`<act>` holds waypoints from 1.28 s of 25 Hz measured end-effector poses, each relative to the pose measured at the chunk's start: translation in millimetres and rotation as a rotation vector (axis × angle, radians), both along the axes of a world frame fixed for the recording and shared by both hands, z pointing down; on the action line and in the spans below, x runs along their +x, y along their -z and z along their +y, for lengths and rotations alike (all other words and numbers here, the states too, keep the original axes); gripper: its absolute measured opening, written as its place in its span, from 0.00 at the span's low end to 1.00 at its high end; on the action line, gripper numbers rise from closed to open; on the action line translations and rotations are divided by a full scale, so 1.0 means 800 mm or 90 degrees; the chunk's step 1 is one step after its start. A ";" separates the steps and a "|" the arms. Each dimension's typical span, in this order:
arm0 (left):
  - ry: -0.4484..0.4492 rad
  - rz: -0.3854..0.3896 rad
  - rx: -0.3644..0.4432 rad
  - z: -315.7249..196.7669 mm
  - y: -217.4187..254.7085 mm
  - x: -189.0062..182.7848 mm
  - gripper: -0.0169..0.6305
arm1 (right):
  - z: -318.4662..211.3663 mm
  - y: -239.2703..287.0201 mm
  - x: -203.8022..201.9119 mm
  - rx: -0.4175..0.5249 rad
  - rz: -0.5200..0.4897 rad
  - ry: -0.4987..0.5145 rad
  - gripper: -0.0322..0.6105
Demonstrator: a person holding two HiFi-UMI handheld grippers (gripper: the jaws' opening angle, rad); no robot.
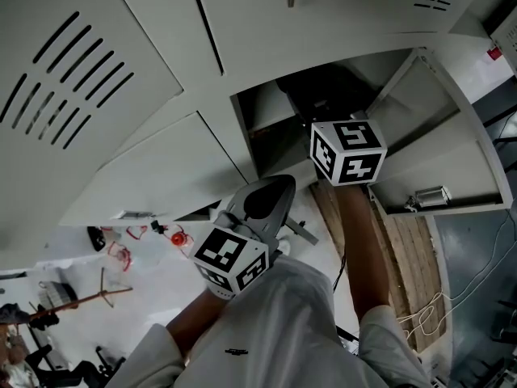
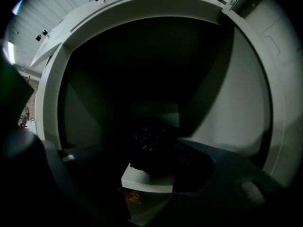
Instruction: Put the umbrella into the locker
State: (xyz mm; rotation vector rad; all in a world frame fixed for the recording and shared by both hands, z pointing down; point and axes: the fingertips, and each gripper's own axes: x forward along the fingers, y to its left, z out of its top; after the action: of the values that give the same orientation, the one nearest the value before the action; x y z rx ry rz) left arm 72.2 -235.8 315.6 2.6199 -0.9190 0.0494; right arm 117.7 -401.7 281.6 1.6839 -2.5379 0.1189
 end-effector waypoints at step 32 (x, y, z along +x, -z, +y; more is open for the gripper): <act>0.017 0.010 0.028 0.027 0.008 -0.007 0.05 | 0.119 0.034 0.053 0.054 -0.018 -0.036 0.29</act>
State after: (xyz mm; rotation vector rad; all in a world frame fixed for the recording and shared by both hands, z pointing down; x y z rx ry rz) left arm 67.0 -213.9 309.3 2.6448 -0.9594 0.0021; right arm 160.4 -306.8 254.8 1.7982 -2.5501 0.0412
